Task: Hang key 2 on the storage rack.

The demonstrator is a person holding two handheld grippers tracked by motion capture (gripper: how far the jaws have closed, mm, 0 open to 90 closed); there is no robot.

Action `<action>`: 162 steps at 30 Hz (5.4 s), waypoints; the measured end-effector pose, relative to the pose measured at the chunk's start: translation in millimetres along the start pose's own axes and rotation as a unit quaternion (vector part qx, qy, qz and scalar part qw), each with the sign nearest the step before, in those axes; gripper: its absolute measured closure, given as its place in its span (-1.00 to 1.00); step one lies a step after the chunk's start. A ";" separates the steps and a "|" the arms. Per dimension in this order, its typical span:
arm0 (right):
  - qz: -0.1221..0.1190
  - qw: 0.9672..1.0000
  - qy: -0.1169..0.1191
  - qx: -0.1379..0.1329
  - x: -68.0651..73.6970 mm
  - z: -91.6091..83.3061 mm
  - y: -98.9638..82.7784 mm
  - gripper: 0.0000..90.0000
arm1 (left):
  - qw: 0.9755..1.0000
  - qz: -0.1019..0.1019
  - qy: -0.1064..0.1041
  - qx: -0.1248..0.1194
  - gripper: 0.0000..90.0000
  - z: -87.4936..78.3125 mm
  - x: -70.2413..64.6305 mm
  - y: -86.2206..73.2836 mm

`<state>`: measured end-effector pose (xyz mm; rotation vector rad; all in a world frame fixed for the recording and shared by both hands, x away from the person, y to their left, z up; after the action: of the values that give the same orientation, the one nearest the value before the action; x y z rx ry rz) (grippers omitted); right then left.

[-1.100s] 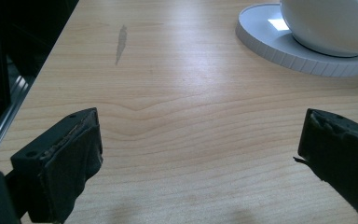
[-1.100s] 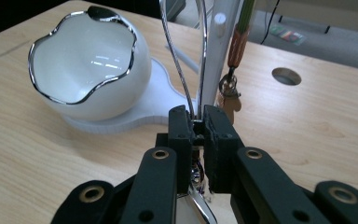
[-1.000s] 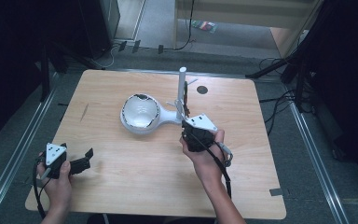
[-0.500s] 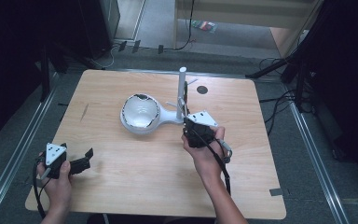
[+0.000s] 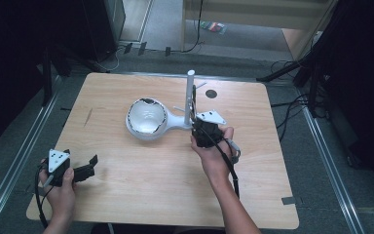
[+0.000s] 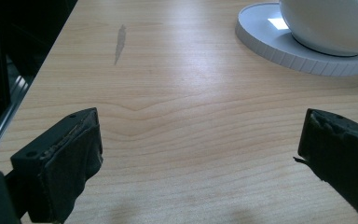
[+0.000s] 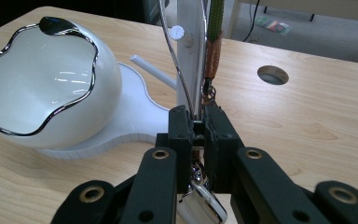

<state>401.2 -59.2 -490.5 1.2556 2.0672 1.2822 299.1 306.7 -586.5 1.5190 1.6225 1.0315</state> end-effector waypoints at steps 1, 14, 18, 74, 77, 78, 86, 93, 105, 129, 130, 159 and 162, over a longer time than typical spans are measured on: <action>-0.002 1.000 0.000 0.000 -0.4 1.5 0.2 0.85 | 1.000 0.000 0.000 0.001 -1.00 -0.1 0.2 -0.1; 0.011 1.000 -0.008 0.008 -6.1 17.7 -2.4 0.85 | 1.000 -0.002 0.000 0.000 -1.00 0.0 0.4 0.1; 0.014 1.000 -0.010 0.007 -7.7 20.4 -2.5 0.85 | 1.000 -0.001 0.000 0.001 -1.00 -0.1 0.4 0.0; -0.036 0.999 0.011 -0.010 -40.9 -35.1 -50.5 -1.00 | 1.000 -0.008 0.001 0.003 -1.00 1.4 1.3 0.5; -0.032 0.999 0.008 -0.006 -44.5 -39.5 -56.1 -1.00 | 1.000 -0.005 0.002 0.002 -1.00 1.3 1.2 0.4; -0.029 1.000 0.008 -0.005 -45.6 -41.3 -58.2 -1.00 | 1.000 -0.005 0.002 0.002 -1.00 1.3 1.2 0.4; -0.022 1.000 -0.001 0.000 -58.6 -52.4 -74.0 -1.00 | 1.000 -0.003 0.003 0.003 -1.00 1.4 0.8 0.4; -0.023 1.000 -0.011 0.005 -69.1 -65.7 -84.0 -1.00 | 1.000 -0.003 0.003 0.003 -1.00 1.6 0.8 0.4; -0.007 1.000 -0.030 0.004 -90.8 -89.6 -97.1 -1.00 | 1.000 -0.003 0.004 0.003 -1.00 1.5 0.9 0.4; 0.023 0.997 -0.074 0.005 -133.4 -134.5 -125.6 -1.00 | 1.000 -0.003 0.005 0.001 -1.00 1.3 0.8 0.5; 0.024 0.997 -0.076 0.006 -134.9 -136.1 -127.1 -1.00 | 1.000 -0.003 0.005 0.001 -1.00 1.3 0.8 0.5; 0.058 0.994 -0.096 0.022 -164.4 -164.3 -179.8 -1.00 | 1.000 -0.003 0.005 0.002 -1.00 1.3 0.8 0.4; 0.059 0.993 -0.096 0.021 -166.3 -166.5 -182.6 -1.00 | 1.000 -0.002 0.006 0.001 -1.00 1.3 0.8 0.4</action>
<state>281.1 -315.3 -583.6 1.4771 1.9195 1.1235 300.3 307.6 -586.7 1.5136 1.6347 1.0375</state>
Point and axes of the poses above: each handheld gripper's, and its own axes: z roughly forward along the jaws, y roughly out of its top, x roughly to its left, the point moved 8 cm from there along z, roughly forward along the jaws, and after that the axes turned 13 degrees about y, right-handed, at the moved point
